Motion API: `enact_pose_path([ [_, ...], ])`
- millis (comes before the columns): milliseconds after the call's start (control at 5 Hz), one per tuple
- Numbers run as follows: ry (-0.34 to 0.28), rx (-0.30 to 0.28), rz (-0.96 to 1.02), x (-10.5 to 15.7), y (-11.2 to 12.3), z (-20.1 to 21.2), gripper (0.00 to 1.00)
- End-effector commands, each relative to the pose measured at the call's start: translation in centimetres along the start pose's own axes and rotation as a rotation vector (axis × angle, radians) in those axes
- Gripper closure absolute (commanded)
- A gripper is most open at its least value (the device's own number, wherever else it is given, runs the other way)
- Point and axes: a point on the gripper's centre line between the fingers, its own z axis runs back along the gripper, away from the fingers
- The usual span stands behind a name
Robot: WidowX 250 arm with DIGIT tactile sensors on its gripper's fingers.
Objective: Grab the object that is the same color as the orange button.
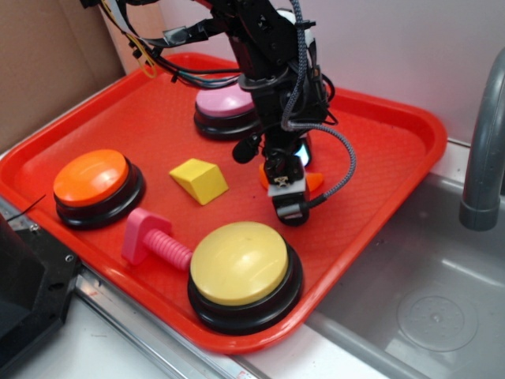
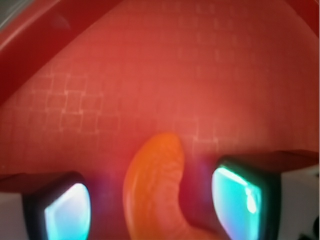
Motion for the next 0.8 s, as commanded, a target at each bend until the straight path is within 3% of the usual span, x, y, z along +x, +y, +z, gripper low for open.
enact_pose_path([
  [0,-0.007,-0.022,0.013,-0.58,-0.68,-0.55,1.0],
  [600,-0.003,-0.007,0.039,-0.89,-0.85,-0.5,1.0],
])
